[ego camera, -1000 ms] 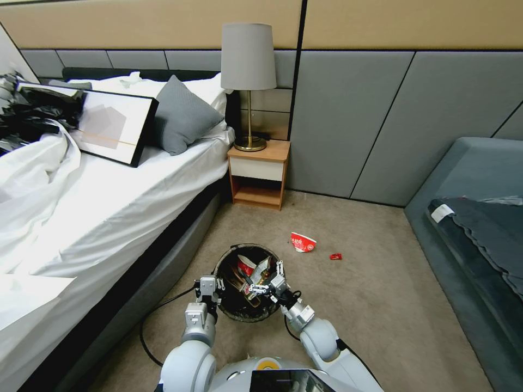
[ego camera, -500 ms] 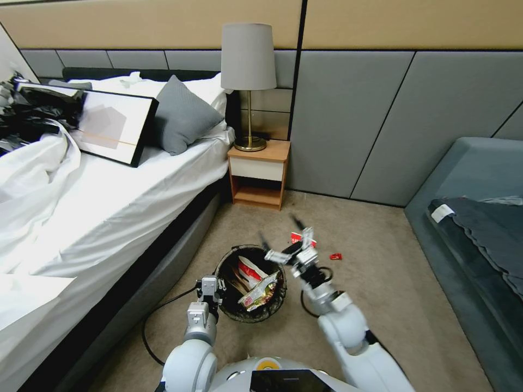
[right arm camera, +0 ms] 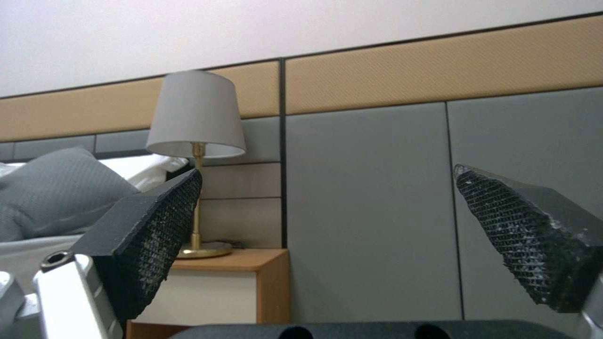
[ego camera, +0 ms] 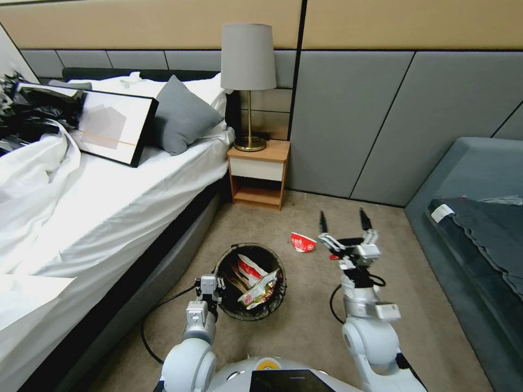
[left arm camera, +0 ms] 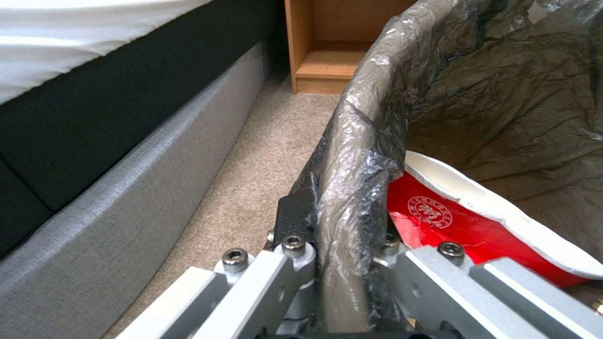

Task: Pick up the trash bin, then pick up the garbage from the floor and place it into the trash bin.

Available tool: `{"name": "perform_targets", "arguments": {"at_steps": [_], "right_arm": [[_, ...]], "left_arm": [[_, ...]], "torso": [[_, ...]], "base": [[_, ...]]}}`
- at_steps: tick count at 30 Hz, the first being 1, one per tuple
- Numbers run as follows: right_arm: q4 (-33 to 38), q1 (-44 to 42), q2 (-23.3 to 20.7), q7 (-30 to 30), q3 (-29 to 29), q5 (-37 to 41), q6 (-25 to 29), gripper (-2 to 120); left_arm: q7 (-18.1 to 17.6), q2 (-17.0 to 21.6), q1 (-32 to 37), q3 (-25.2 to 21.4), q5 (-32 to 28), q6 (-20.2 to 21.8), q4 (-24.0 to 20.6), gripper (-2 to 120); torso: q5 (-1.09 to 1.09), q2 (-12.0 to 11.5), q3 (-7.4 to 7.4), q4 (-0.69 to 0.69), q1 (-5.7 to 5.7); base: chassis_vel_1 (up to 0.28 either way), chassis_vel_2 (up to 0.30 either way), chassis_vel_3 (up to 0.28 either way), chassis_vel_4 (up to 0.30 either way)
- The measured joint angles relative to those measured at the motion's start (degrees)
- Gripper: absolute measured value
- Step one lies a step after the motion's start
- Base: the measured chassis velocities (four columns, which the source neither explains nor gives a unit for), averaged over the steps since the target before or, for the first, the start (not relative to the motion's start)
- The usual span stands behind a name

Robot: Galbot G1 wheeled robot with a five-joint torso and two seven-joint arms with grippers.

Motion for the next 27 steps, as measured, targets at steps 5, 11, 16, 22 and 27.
{"name": "perform_targets", "arguments": {"at_steps": [5, 11, 16, 22, 27], "right_arm": [[-1.2, -1.9, 0.6, -0.2, 0.2, -0.5, 1.4, 100], [-2.3, -2.9, 1.5, 0.0, -0.5, -1.4, 1.8, 100], [-3.0, -2.0, 1.4, 0.0, 0.1, -1.3, 1.5, 100], [-3.5, -1.1, 1.3, -0.3, 0.6, -0.9, 1.5, 100], [-3.8, -0.5, 1.4, -0.4, 0.8, -0.8, 1.5, 100]], "left_arm": [[0.0, -0.3, 0.1, -0.3, 0.0, -0.1, -0.4, 2], [-0.1, -0.7, 0.1, -0.1, 0.1, -0.1, -0.4, 2], [0.0, -0.7, 0.1, -0.1, 0.2, -0.2, -0.4, 2], [0.1, -0.8, 0.1, 0.0, 0.2, -0.3, -0.4, 2], [0.1, -0.8, 0.2, 0.0, 0.2, -0.3, -0.5, 2]], "torso": [[0.00, 0.0, 0.00, 0.01, 0.00], [0.00, 0.0, 0.00, 0.00, 0.00], [0.00, 0.0, 0.00, 0.00, 0.00], [-0.01, 0.0, 0.00, 0.00, 0.00], [0.00, 0.0, 0.00, 0.00, -0.01]], "base": [[0.000, 0.000, 0.000, 0.000], [0.000, 0.000, 0.000, 0.000], [0.000, 0.000, 0.000, 0.000], [0.000, 0.000, 0.000, 0.000], [-0.023, 0.015, 0.013, -0.025]]}}
